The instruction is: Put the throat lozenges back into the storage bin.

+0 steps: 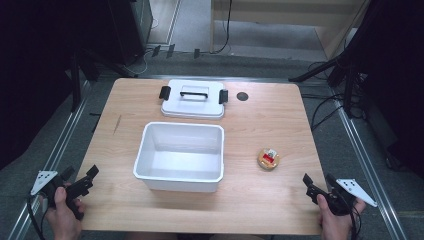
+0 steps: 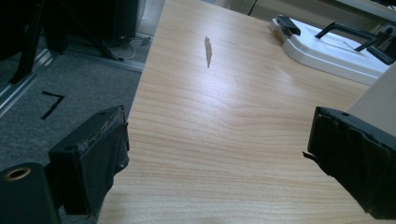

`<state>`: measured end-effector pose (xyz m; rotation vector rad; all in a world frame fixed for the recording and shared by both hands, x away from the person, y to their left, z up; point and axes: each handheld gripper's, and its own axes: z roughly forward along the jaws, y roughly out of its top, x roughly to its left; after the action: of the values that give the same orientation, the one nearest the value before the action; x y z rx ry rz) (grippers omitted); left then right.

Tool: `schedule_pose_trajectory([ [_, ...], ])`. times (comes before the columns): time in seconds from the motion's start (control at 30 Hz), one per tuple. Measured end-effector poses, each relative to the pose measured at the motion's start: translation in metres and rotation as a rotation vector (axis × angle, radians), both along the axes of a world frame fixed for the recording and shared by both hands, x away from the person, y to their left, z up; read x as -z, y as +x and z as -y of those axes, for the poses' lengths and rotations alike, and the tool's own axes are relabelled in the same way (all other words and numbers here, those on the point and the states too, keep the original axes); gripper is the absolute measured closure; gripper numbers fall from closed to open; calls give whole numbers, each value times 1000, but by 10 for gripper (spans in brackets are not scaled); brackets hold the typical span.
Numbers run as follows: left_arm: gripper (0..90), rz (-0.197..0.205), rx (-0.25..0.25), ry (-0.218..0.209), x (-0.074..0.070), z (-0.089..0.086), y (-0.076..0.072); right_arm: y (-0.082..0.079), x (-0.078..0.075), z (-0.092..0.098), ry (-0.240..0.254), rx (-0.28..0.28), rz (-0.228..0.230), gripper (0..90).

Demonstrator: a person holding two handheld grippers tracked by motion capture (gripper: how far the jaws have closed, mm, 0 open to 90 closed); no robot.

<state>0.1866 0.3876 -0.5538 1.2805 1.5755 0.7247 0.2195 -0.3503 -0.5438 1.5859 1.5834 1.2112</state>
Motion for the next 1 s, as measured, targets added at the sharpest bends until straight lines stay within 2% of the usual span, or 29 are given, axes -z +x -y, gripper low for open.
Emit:
schedule_pose_trajectory([
  [0.03, 62, -1, 1, 5, 0, 1, 0, 0, 0, 0, 0, 0, 0, 143],
  [0.13, 62, -5, 7, 24, 0, 3, 1, 0, -2, 3, 46, -5, -6, 143],
  [0.2, 62, -5, 9, 26, 0, 3, 1, 3, -4, 6, 59, -10, -36, 143],
  [0.23, 62, -6, 8, 23, 0, 3, 1, 3, -4, 6, 59, -10, -36, 143],
  [0.27, 62, -6, 6, 19, 0, 3, 1, 5, -7, 5, 37, -11, -64, 142],
  [0.3, 62, -8, 6, 18, 0, 3, 1, 5, -7, 5, 37, -11, -64, 142],
  [0.33, 62, -12, 7, 19, 0, 4, 2, 8, -12, 3, 15, -27, -94, 142],
  [0.4, 62, -17, 11, 29, 0, 4, 3, 8, -14, 2, 10, -33, -104, 142],
  [0.53, 62, -22, 17, 55, 0, 7, 5, 15, -23, -2, -16, -55, -160, 143],
  [0.67, 62, -29, 21, 51, 0, 7, 6, 21, -29, -7, -72, -102, -199, 143],
  [0.8, 61, -34, 24, 50, 0, 7, 6, 29, -34, -12, -114, -143, -271, 143],
  [1.0, 62, -34, 25, 39, 0, 6, 6, 45, -42, -19, -146, -192, -375, 142],
])
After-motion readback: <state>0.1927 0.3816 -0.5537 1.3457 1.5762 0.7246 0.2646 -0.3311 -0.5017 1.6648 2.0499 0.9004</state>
